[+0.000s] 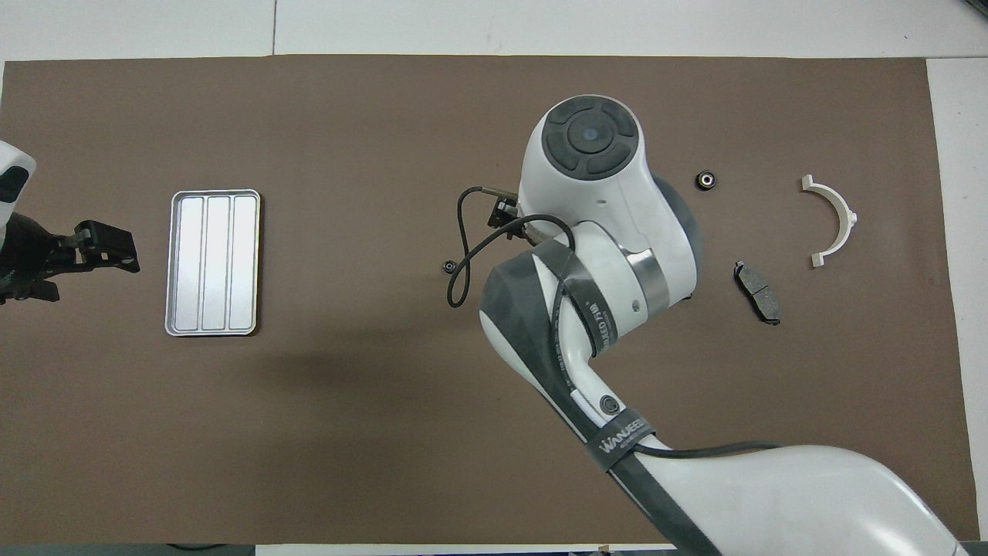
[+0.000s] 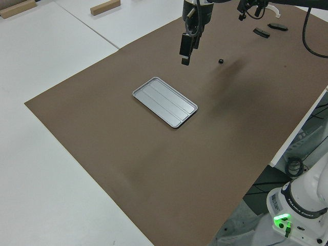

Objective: Place bearing gear from tray to pile
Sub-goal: 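Reach the right gripper to mid-table and grasp the second gear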

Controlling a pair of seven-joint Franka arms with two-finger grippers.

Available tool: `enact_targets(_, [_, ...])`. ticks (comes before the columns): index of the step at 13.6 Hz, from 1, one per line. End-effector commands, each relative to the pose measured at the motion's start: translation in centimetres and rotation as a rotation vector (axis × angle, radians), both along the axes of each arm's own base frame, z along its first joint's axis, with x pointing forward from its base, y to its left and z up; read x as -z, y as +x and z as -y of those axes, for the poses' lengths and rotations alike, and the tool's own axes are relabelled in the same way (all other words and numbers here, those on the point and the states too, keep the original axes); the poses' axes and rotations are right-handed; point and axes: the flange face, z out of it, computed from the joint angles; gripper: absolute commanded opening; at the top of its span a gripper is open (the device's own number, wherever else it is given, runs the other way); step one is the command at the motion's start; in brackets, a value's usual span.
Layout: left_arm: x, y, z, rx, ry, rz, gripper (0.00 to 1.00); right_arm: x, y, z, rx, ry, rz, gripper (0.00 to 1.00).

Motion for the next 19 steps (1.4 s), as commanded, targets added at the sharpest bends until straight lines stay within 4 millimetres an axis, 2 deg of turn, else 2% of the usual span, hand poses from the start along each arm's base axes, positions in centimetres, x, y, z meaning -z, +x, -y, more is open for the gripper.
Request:
enact_targets(1, [-0.6, -0.1, 0.0, 0.016, 0.003, 0.054, 1.00, 0.3, -0.3, -3.6, 0.080, 0.015, -0.024, 1.00])
enact_targets(2, [-0.7, 0.2, -0.5, -0.002, -0.025, 0.060, 1.00, 0.7, -0.6, -6.0, 0.093, 0.010, -0.025, 1.00])
enact_targets(3, [-0.9, 0.6, -0.5, -0.011, -0.056, 0.073, 1.00, 2.0, -0.7, -7.9, 0.107, 0.000, -0.029, 1.00])
enact_targets(4, [-0.2, 1.5, -0.3, -0.010, -0.065, 0.067, 1.00, 3.3, -0.5, -9.3, 0.116, -0.008, -0.026, 1.00])
enact_targets(5, [-0.1, 1.9, -0.4, 0.012, -0.060, 0.067, 1.00, 4.7, -0.3, -10.3, 0.122, -0.006, -0.021, 1.00])
enact_targets(7, [-0.5, 1.3, -0.3, 0.073, -0.064, 0.059, 1.00, 6.6, -0.1, -11.4, 0.126, -0.002, -0.009, 1.00])
enact_targets(8, [-0.6, 1.0, -0.9, 0.069, -0.064, 0.057, 1.00, 7.9, 0.0, -11.6, 0.124, -0.005, -0.008, 1.00])
enact_targets(10, [-1.2, 0.6, -0.9, 0.071, -0.062, 0.055, 1.00, 9.7, 0.0, -12.5, 0.115, -0.001, 0.003, 1.00])
enact_targets(14, [-1.5, 0.5, -1.0, 0.085, -0.062, 0.057, 1.00, 11.3, 0.5, -12.6, 0.109, -0.001, 0.031, 1.00])
enact_targets(16, [-1.8, 0.3, -0.3, 0.100, -0.055, 0.041, 1.00, 11.7, 0.7, -12.2, 0.104, -0.019, 0.045, 1.00])
enact_targets(19, [-2.1, 0.0, 0.3, 0.109, -0.055, 0.031, 1.00, 12.6, 0.8, -12.8, 0.093, -0.002, 0.079, 1.00])
